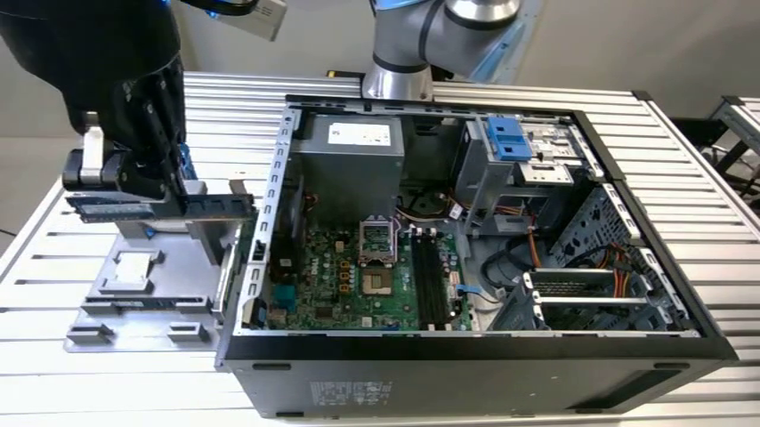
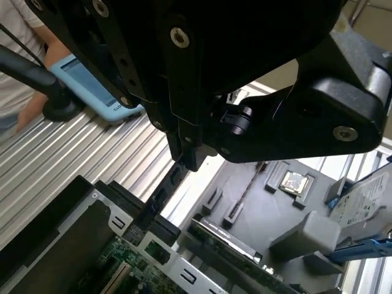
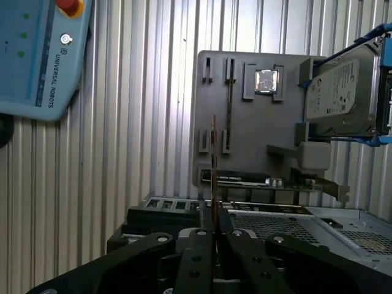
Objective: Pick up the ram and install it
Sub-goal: 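Pick up the ram and move it above insertion slot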
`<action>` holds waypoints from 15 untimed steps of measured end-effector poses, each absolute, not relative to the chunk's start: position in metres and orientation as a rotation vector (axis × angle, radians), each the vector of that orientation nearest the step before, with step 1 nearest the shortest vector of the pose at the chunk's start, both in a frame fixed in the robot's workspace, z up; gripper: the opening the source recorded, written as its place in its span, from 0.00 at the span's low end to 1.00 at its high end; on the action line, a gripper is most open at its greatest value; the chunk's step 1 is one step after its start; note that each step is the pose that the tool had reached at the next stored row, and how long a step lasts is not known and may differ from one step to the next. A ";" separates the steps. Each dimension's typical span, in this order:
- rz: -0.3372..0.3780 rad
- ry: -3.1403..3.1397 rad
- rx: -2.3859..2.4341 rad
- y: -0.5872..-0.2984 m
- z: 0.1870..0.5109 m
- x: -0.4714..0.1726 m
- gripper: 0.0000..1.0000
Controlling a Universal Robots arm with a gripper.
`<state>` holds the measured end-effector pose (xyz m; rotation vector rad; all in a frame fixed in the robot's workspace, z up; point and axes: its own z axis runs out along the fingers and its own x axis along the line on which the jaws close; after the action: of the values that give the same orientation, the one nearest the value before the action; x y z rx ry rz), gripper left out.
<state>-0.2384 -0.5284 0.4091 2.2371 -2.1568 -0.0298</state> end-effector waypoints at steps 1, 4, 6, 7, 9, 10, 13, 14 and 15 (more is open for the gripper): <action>-0.030 -2.157 2.237 -0.527 0.409 -0.236 0.00; -0.030 -2.156 2.237 -0.524 0.409 -0.230 0.00; -0.030 -2.156 2.238 -0.523 0.409 -0.226 0.00; -0.030 -2.156 2.238 -0.522 0.409 -0.223 0.00; -0.030 -2.156 2.238 -0.520 0.409 -0.219 0.00; -0.030 -2.156 2.238 -0.519 0.409 -0.216 0.00; -0.030 -2.155 2.238 -0.517 0.409 -0.209 0.00; -0.030 -2.156 2.238 -0.516 0.409 -0.206 0.00; -0.030 -2.156 2.238 -0.515 0.409 -0.203 0.00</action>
<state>-0.2033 -0.5151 0.4091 2.2383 -2.1555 -0.0298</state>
